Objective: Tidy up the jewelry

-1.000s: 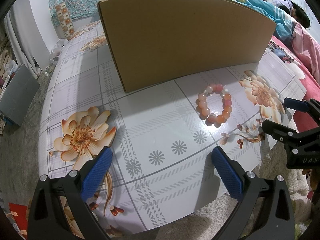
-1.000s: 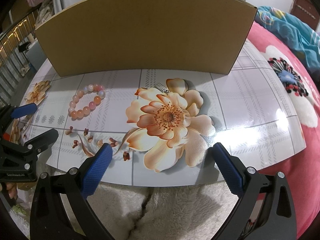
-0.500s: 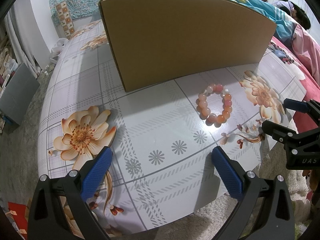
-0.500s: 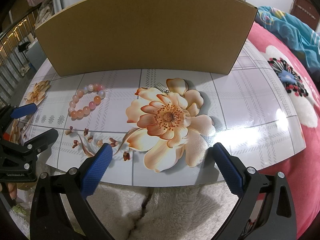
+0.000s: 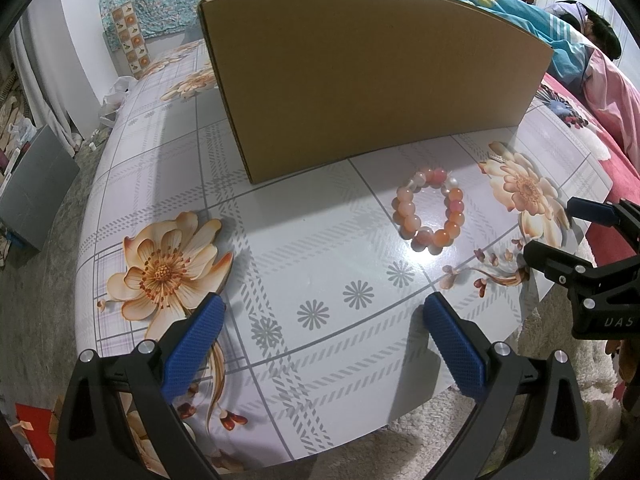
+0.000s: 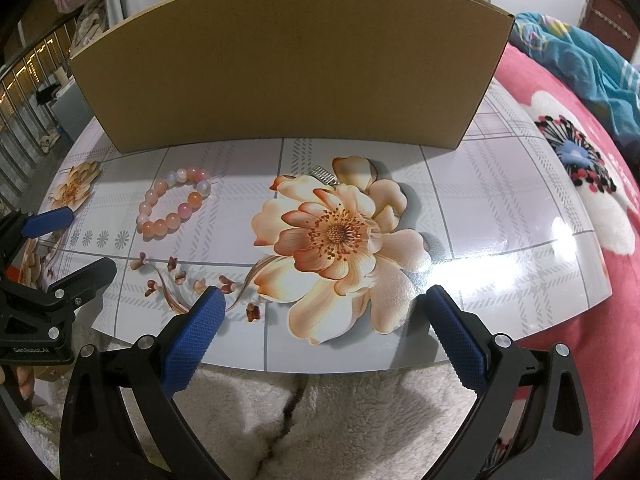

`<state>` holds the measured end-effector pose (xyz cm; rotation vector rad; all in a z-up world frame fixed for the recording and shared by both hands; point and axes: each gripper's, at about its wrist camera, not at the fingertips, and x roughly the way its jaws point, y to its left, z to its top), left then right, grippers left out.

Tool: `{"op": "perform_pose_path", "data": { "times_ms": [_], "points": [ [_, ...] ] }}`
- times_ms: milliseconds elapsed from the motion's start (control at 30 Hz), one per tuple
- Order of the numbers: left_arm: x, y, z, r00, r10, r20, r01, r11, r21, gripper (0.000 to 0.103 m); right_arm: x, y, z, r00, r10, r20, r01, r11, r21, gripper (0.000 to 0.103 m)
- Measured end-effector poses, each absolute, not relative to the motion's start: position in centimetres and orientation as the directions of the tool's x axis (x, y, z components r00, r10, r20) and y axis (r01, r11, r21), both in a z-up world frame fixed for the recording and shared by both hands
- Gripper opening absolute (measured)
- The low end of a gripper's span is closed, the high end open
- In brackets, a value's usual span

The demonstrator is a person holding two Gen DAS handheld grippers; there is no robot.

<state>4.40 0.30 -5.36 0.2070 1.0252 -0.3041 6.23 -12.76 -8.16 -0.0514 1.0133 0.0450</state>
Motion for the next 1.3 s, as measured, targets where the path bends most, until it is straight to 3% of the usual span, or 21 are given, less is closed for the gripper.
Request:
{"op": "perform_pose_path", "data": {
  "times_ms": [1300],
  "points": [
    [4.37, 0.33, -5.39, 0.485, -0.153, -0.861, 0.344, 0.939, 0.027, 0.099, 6.19, -12.63, -7.97, 0.526, 0.006, -0.851, -0.060, 0.998, -0.030, 0.095]
  ]
}}
